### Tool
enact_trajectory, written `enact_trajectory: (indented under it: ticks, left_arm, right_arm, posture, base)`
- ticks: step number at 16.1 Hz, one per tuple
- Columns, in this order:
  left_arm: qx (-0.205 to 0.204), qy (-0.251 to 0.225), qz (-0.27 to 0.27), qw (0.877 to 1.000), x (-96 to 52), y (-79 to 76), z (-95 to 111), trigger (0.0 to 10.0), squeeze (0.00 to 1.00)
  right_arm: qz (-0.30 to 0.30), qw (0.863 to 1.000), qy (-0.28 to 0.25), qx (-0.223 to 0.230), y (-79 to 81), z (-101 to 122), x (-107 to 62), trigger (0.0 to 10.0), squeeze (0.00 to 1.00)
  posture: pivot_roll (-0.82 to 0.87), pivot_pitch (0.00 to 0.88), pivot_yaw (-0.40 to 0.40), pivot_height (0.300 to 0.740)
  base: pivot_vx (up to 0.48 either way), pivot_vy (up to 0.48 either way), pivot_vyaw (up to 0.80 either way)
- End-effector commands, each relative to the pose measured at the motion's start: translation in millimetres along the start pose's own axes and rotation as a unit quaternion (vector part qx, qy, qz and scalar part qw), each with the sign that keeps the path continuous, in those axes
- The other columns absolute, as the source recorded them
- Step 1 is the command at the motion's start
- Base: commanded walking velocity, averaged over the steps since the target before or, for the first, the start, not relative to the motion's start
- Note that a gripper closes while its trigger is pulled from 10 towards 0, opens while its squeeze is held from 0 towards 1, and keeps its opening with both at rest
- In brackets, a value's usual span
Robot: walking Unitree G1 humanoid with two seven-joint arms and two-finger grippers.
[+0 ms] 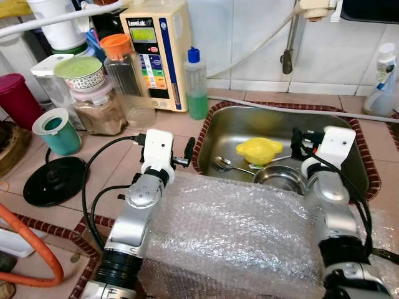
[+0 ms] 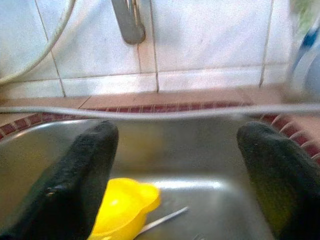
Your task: Kitchen organization
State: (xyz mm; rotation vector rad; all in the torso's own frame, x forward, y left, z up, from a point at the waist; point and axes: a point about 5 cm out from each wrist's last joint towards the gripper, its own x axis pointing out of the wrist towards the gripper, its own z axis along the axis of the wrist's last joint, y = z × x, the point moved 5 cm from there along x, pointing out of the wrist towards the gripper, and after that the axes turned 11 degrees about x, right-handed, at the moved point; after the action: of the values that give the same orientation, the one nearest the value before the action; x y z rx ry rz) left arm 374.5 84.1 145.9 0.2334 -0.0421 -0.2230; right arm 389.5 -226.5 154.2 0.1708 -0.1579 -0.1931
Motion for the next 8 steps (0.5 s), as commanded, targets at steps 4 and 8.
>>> enact_trajectory:
  ticks: [4,8]
  left_arm:
    - [-0.014,-0.005,0.004,1.000,2.5,4.3,6,10.0,0.00]
    - [-0.142,0.015,-0.004,0.990,1.1,-3.1,-6,10.0,0.00]
  right_arm:
    - [0.013,0.999,-0.030,-0.025,9.5,22,-15.0,10.0,1.00]
    - [0.020,1.000,-0.008,-0.020,15.3,22,-27.7,10.0,0.94]
  posture:
    - [-0.08,0.000,0.114,0.740]
    - [-0.10,0.000,0.105,0.740]
  base:
    - [0.000,0.000,0.00]
    - [0.000,0.000,-0.37]
